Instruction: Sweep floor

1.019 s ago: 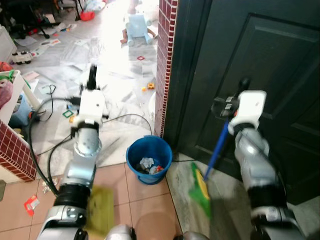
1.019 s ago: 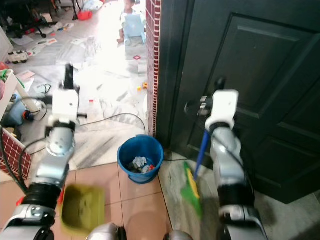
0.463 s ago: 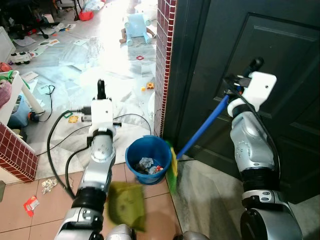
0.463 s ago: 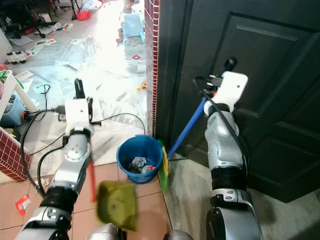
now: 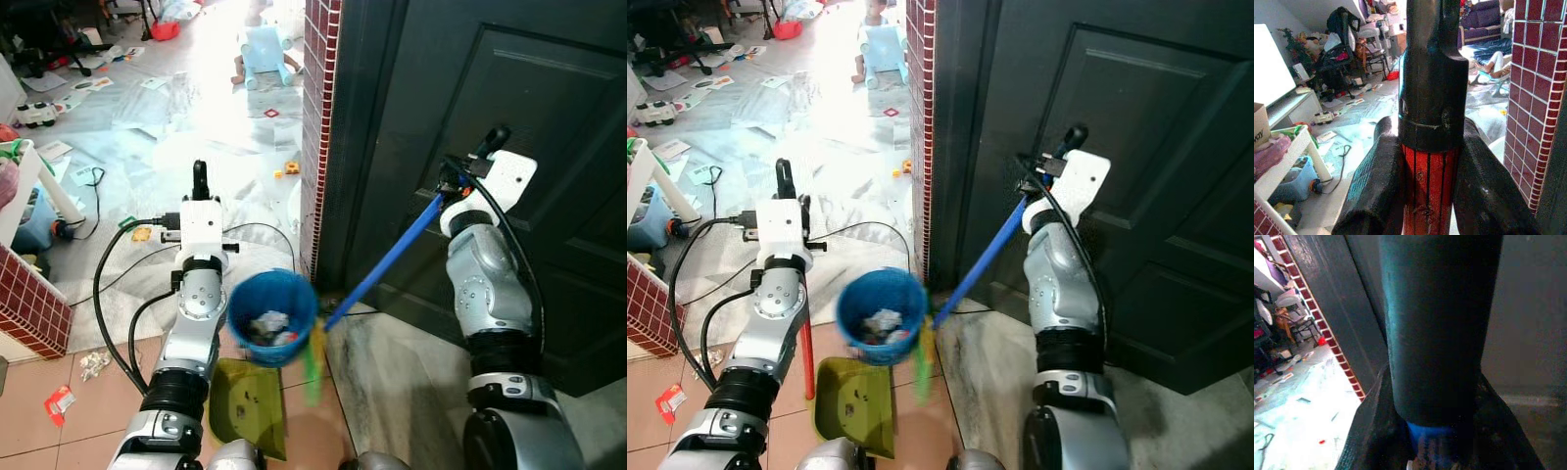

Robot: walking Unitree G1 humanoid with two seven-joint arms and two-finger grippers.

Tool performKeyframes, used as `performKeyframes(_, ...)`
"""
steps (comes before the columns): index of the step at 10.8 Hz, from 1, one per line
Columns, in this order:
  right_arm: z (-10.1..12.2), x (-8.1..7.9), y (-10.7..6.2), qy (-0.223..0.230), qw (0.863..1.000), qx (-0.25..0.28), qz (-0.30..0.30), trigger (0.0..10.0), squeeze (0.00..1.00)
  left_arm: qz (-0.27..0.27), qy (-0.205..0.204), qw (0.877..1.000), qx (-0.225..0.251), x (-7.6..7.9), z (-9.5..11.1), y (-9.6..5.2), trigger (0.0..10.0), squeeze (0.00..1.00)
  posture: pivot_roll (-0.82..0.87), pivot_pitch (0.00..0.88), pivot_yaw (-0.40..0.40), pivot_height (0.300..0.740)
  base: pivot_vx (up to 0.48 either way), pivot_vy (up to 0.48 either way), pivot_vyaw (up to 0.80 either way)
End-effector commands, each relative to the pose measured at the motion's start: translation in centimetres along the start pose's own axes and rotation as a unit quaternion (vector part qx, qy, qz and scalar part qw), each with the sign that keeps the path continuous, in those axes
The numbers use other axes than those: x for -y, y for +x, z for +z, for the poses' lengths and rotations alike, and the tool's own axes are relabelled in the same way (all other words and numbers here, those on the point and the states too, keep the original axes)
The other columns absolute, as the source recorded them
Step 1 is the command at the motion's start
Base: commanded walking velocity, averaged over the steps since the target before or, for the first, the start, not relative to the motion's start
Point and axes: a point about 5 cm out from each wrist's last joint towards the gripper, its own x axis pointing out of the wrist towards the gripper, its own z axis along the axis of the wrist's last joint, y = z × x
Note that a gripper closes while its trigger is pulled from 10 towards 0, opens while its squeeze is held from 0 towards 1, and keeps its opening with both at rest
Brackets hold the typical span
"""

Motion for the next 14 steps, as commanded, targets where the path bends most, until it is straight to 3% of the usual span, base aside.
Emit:
performKeyframes(1, 1.0, -0.9, 0.0, 0.037, 0.999, 0.024, 0.02, 10.0, 0.0, -0.001, 0.005, 1.0, 0.019, 0.1, 0.8, 0.3, 10.0, 0.0, -0.12, 0.0, 0.016, 0.74, 0.0, 0.0, 0.0)
performKeyframes(3, 0.9, -0.7, -0.2, -0.002, 0.999, 0.022, 0.026, 10.0, 0.0, -0.003, -0.003, 1.0, 0.01, 0.1, 0.7, 0.3, 10.0, 0.0, -0.12, 0.0, 0.015, 0.74, 0.0, 0.0, 0.0)
performKeyframes(5, 0.1, 0.4, -1.1, -0.095, 0.995, 0.016, 0.03, 10.0, 0.0, -0.002, -0.006, 1.0, 0.003, -0.4, 0.5, 0.1, 10.0, 0.0, -0.12, 0.0, 0.012, 0.74, 0.0, 0.0, 0.0)
performKeyframes(6, -1.3, 1.7, -2.2, -0.118, 0.993, -0.009, 0.016, 10.0, 0.0, -0.005, -0.009, 1.0, -0.003, -0.7, 0.4, -0.1, 10.0, 0.0, -0.12, 0.0, 0.013, 0.74, 0.0, 0.379, 0.0)
performKeyframes(9, -3.6, 3.1, -3.3, -0.18, 0.982, -0.059, -0.009, 10.0, 0.0, -0.02, -0.012, 1.0, -0.009, -0.6, 0.5, -0.3, 10.0, 0.0, -0.12, 0.0, 0.017, 0.74, 0.0, 0.48, 0.0)
performKeyframes(14, -4.6, 2.7, -3.4, -0.196, 0.977, -0.081, 0.003, 10.0, 0.0, -0.037, -0.021, 0.999, -0.024, -0.6, 0.7, -1.3, 10.0, 0.0, -0.11, 0.0, 0.008, 0.74, 0.0, 0.48, 0.0)
